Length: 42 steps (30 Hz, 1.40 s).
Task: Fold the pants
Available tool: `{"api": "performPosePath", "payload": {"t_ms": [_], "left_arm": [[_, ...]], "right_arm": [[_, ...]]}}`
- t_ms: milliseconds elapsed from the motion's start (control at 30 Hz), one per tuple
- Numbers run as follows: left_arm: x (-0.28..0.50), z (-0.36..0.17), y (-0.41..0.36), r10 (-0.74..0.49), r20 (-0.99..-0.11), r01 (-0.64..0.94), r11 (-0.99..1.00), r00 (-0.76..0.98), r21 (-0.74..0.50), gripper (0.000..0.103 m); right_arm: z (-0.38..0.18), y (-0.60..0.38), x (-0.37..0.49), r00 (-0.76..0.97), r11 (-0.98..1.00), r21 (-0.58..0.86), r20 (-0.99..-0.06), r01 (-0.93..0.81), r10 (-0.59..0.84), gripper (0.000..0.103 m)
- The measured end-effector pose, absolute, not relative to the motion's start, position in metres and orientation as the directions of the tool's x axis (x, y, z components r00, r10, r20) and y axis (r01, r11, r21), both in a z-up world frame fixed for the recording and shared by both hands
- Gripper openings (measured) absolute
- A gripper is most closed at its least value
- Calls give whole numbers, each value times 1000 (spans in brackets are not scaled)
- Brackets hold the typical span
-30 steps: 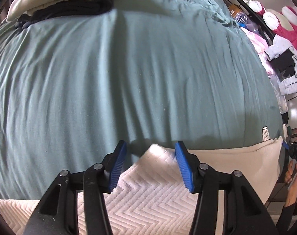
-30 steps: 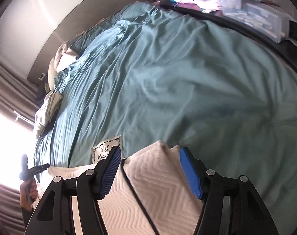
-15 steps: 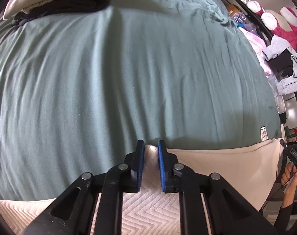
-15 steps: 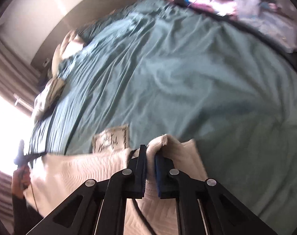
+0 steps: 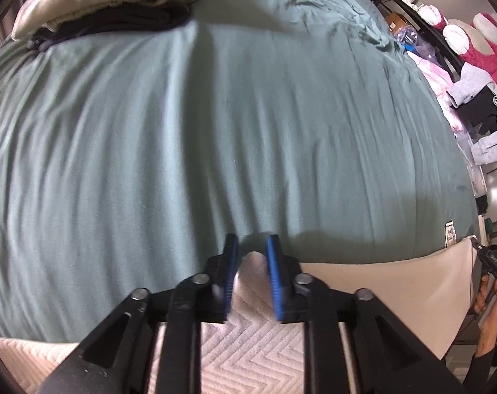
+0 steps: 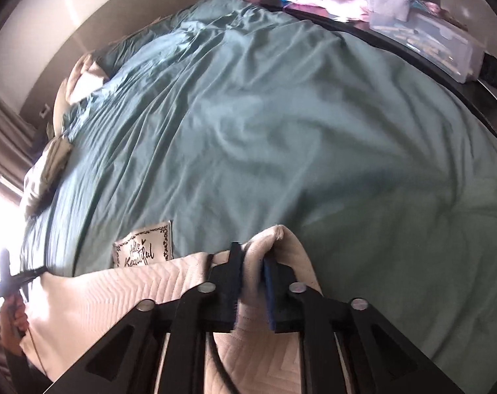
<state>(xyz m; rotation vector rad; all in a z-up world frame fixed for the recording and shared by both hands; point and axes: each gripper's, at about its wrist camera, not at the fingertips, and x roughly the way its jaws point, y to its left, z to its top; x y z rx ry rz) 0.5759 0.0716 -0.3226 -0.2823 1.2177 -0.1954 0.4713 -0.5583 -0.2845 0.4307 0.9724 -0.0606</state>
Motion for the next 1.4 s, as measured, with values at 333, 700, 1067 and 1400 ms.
{"api": "performPosePath", "payload": {"t_ms": [333, 700, 1067, 1400], "left_arm": [[514, -279, -14, -398, -845, 227, 915, 357, -335, 32], [492, -303, -54, -394, -879, 291, 903, 268, -316, 32], [496, -308, -61, -382, -889, 307, 903, 252, -301, 32], [499, -321, -74, -336, -910, 316, 915, 244, -253, 32]], "right_arm": [[-255, -587, 357, 622, 873, 373, -776, 315, 107, 103], [-307, -589, 306, 626, 723, 602, -718, 341, 303, 103], [-297, -582, 291, 630, 768, 504, -757, 396, 172, 103], [-245, -549, 308, 499, 886, -11, -823, 463, -271, 103]]}}
